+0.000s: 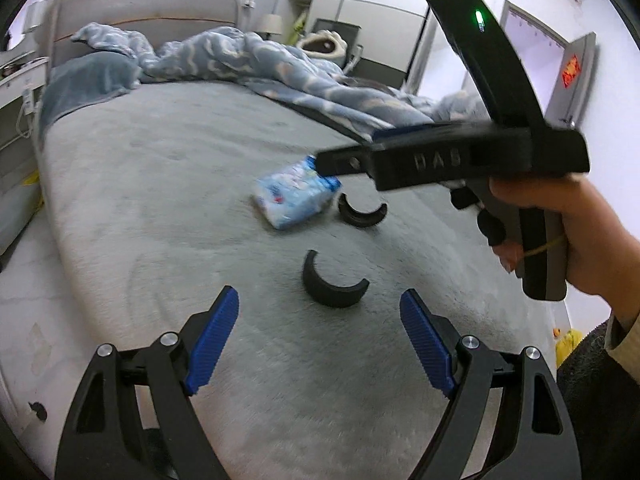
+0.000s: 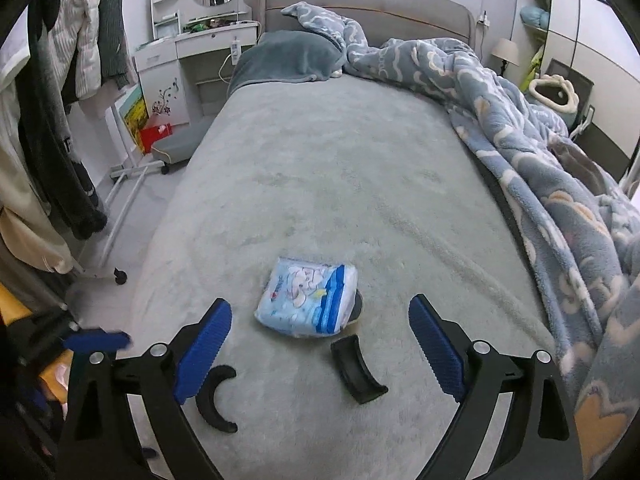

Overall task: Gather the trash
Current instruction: 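Move both tools back to the bed toward the curved pieces and wipes pack, then close the left tool on a black C-shaped plastic piece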

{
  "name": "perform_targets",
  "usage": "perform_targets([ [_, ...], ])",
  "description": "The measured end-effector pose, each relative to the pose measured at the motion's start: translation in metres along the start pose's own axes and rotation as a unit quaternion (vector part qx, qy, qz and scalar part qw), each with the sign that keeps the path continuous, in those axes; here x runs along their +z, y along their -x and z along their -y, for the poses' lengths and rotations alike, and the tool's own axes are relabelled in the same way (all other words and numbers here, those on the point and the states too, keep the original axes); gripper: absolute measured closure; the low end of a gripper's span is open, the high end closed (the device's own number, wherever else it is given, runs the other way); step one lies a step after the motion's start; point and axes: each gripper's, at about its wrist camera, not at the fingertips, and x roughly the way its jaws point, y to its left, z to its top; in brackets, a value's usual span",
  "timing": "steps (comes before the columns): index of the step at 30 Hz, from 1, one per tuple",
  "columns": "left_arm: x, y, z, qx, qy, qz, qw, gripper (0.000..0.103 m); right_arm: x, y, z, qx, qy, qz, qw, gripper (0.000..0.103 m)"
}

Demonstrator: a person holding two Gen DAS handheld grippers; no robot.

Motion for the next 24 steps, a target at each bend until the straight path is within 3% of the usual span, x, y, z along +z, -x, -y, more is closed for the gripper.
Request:
perform_targets([
  [8,0.010,-0.038,0.007,-0.013,-0.023,-0.022,0.9994,0.021,-0.002,-0.012,0.010,0.001,-0.005,-0.009,1.000,0.011],
  [20,0.017,-0.065,0.001,-0.029,-0.027,-0.035,0.9986,0.038,-0.002,-0.018,0.016,0.006,-0.021,-0.005,1.000,0.011],
  [24,0.018,-0.069,-0.002,-0.030,-0.029,-0.040,0.9983,0.049,-0.002,-0.025,0.019,0.005,-0.027,-0.012,1.000,0.011],
])
